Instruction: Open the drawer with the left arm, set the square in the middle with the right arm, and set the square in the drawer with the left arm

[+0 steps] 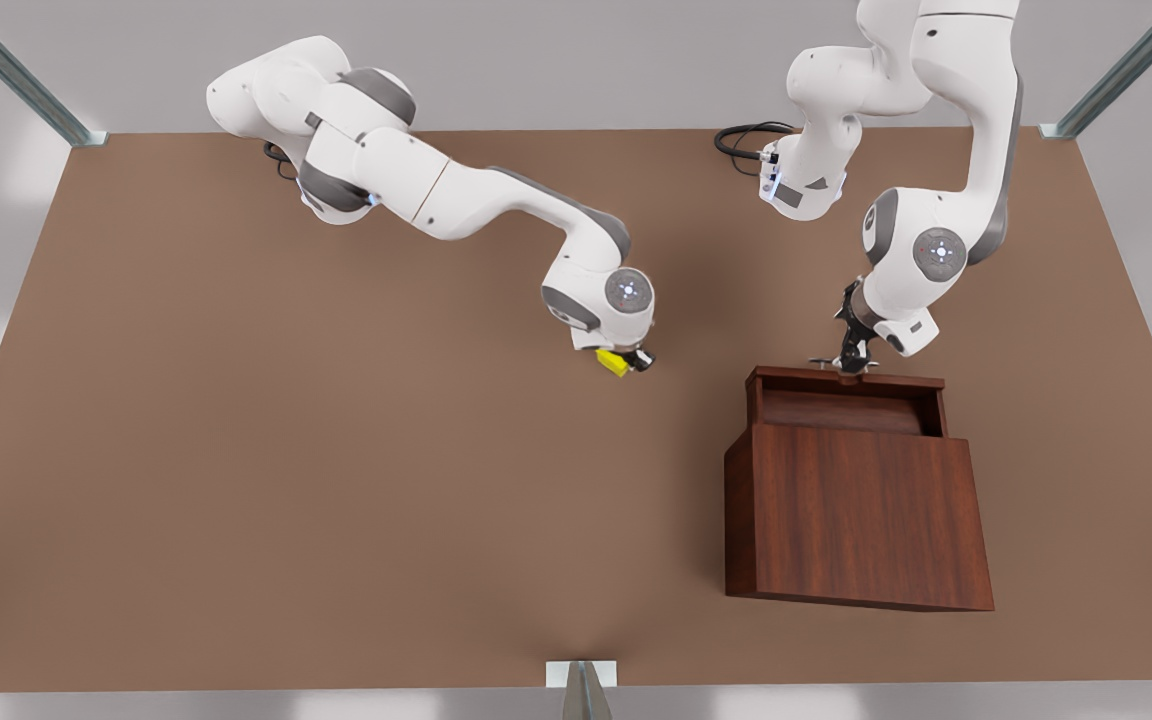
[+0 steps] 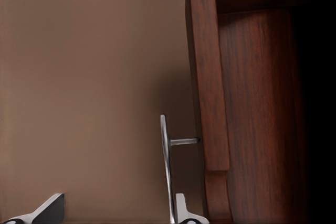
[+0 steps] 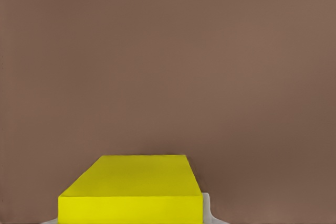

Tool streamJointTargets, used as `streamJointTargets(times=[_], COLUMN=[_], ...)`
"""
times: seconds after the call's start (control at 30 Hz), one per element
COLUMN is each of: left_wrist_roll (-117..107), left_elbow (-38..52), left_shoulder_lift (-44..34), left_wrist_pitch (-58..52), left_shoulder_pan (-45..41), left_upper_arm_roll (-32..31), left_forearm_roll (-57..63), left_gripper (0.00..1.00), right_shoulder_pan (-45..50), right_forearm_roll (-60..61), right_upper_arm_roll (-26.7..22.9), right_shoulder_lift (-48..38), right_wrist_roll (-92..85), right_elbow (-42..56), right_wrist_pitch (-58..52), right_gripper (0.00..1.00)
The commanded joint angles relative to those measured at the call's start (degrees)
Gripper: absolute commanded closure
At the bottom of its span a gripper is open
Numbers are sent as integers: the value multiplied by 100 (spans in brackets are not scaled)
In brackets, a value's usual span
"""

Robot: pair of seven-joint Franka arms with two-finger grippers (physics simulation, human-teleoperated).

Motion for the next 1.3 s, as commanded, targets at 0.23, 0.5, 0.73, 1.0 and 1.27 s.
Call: streamJointTargets(times=[0.23,0.5,0.73,1.0,1.27], left_wrist_roll=[-186,-136,7575,6898,8137], left_elbow=[18,3954,6677,6048,3657], left_shoulder_lift=[-104,308,3040,4255,3394], left_wrist_pitch=[-329,-3836,-4074,-1481,-312], left_shoulder_pan=[-5,-13,-135,-1754,-1657], left_upper_arm_roll=[-19,-511,-2383,-2340,-2120], left_forearm_roll=[-110,-981,786,1814,1735], left_gripper=[0,0,0,0,0], right_shoulder_pan=[0,-3532,-7110,-7268,-7312], right_forearm_roll=[58,23,32,190,146], right_upper_arm_roll=[-75,1603,3002,2588,2764], right_shoulder_lift=[-6,-2669,-3408,-2432,-3214], right_wrist_roll=[657,-2022,-6232,-8009,-8062], right_elbow=[45,-3812,-3991,-535,-1255], right_wrist_pitch=[251,1227,-750,-2122,-2386], right_gripper=[0,0,0,0,0])
